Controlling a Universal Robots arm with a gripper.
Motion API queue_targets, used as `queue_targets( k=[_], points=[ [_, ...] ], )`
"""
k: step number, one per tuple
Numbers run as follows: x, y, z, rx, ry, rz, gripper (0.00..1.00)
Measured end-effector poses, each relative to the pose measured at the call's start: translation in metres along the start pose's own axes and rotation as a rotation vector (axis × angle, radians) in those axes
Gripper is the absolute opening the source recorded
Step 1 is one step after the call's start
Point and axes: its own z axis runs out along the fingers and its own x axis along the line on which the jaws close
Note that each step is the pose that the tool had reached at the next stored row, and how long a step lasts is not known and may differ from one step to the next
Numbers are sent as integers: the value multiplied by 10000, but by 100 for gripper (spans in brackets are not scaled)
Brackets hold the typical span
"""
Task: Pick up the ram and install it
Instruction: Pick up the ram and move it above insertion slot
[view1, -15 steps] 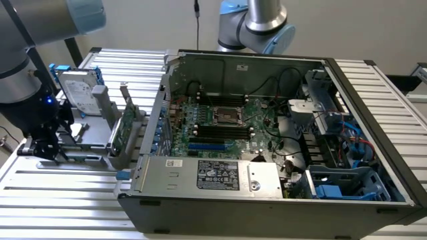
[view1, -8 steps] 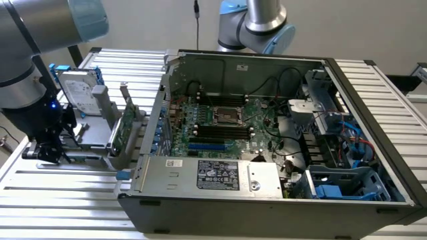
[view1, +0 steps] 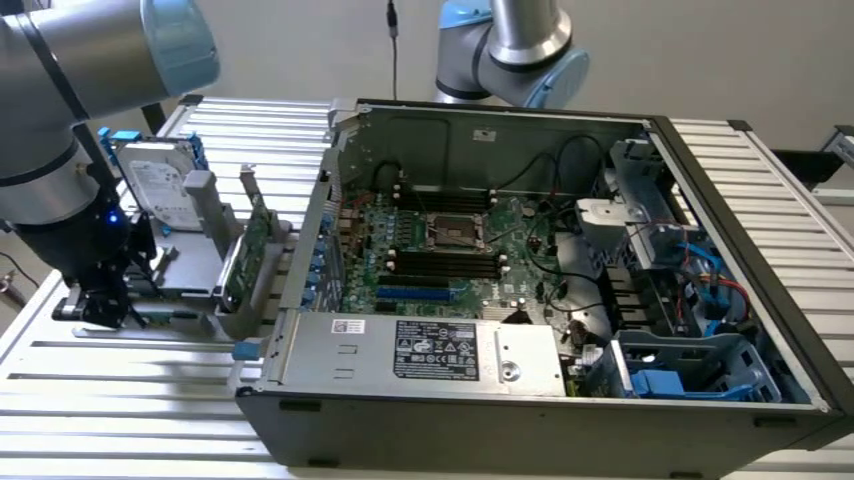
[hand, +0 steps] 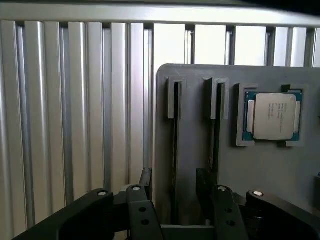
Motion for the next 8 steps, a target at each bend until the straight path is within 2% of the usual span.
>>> queue_targets(
  k=[8],
  points=[
    [-2,35,114,-1,-4,1,48]
  ],
)
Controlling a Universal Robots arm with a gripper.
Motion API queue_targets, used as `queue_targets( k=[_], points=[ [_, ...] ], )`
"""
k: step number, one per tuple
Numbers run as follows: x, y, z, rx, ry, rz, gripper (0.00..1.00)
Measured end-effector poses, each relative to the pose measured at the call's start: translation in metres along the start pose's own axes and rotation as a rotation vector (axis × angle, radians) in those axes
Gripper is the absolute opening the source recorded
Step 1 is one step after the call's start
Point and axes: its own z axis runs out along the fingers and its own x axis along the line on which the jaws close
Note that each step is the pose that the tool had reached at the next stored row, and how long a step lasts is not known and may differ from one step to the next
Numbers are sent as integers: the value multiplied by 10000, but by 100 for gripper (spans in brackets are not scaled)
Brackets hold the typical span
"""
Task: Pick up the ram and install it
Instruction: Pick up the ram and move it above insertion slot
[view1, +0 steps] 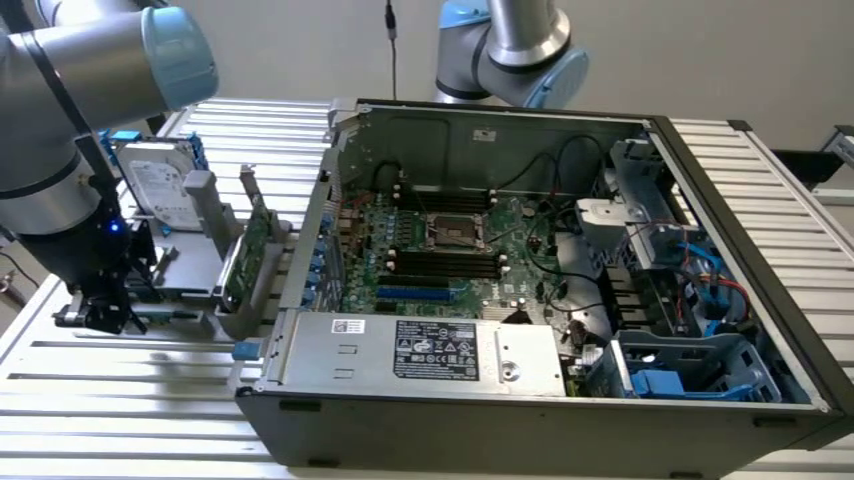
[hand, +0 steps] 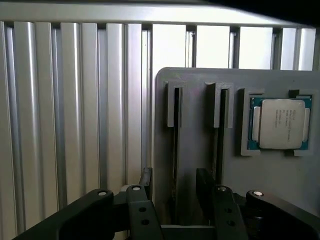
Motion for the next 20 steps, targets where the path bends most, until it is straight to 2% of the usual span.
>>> queue_targets(
  k=[6,7,8,10,11,15,17,18,20],
  points=[
    [-1,6,4,-2,-64,113,48],
    [-1,7,4,-7,-73,142,46],
    [-1,7,4,-14,-83,169,40],
    [-1,9,4,-27,-86,212,40],
    [-1,9,4,-31,-87,230,33],
    [-1,9,4,-37,-98,302,33],
    [-1,9,4,-38,-108,318,31],
    [-1,9,4,-38,-116,319,24],
    [-1,9,4,-39,-130,320,24]
  ],
)
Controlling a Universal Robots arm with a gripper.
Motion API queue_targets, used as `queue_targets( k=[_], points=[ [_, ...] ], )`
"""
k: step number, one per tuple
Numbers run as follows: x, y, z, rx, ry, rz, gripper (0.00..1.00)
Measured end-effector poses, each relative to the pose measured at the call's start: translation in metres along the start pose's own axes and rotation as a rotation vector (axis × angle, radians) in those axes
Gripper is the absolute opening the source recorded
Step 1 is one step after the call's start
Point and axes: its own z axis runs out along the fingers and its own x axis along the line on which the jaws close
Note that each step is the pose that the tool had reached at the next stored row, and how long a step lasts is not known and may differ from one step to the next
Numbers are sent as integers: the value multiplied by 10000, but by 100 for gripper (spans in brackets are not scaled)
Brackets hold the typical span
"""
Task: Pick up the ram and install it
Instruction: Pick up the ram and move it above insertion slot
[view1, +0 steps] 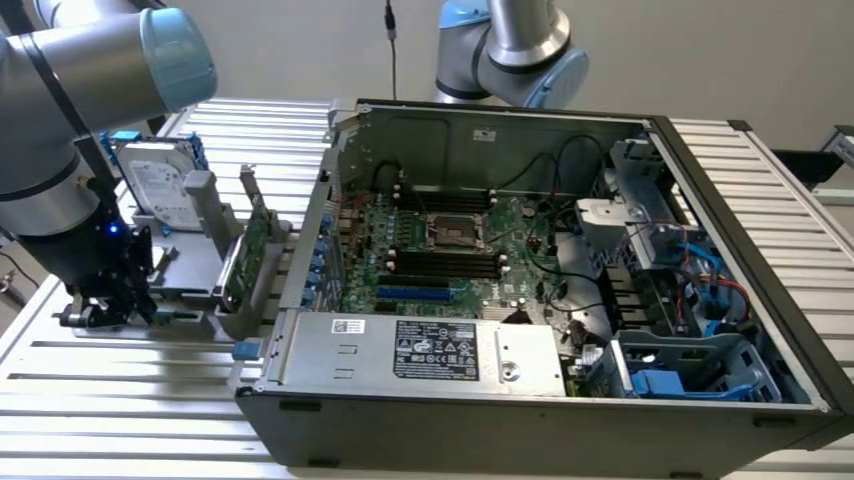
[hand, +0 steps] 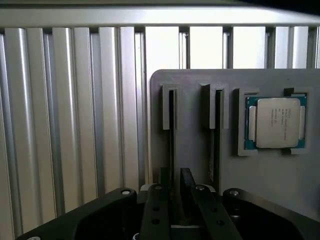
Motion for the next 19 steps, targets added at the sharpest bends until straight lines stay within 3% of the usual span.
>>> queue_targets(
  k=[5,11,19],
  points=[
    [1,0,-1,-30,-18,0,24],
    [0,0,2,-127,-21,4,24],
    [1,0,6,-134,-21,4,24]
  ],
)
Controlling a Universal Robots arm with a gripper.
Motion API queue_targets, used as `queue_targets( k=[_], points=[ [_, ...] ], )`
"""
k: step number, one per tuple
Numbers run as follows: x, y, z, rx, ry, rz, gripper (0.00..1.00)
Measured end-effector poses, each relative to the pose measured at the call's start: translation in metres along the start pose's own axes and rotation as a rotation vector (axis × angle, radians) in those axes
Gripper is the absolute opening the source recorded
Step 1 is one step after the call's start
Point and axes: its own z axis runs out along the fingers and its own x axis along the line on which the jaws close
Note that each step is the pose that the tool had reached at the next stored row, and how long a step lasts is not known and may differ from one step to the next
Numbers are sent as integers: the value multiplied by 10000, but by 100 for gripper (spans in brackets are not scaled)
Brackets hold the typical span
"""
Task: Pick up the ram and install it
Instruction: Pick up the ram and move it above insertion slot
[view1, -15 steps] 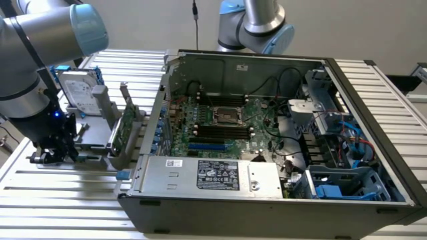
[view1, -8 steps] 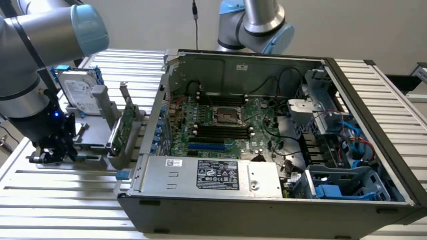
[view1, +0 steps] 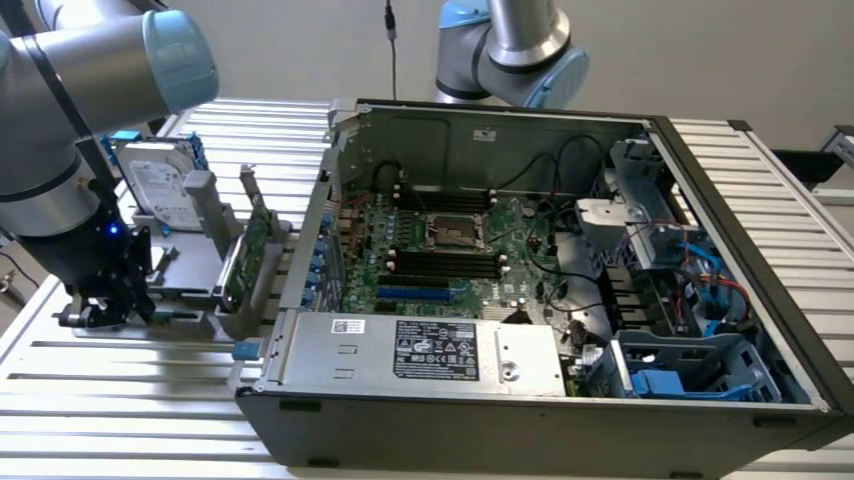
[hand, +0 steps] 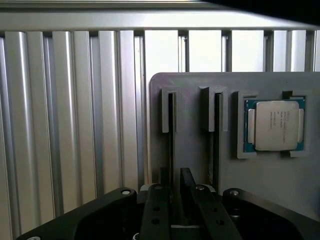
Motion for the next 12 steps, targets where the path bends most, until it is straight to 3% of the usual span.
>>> queue_targets(
  k=[4,6,7,12],
  points=[
    [0,0,3,0,0,0,24],
    [0,0,3,-1,2,0,22],
    [0,0,3,-1,1,0,15],
    [0,0,3,1,-1,18,13]
  ],
)
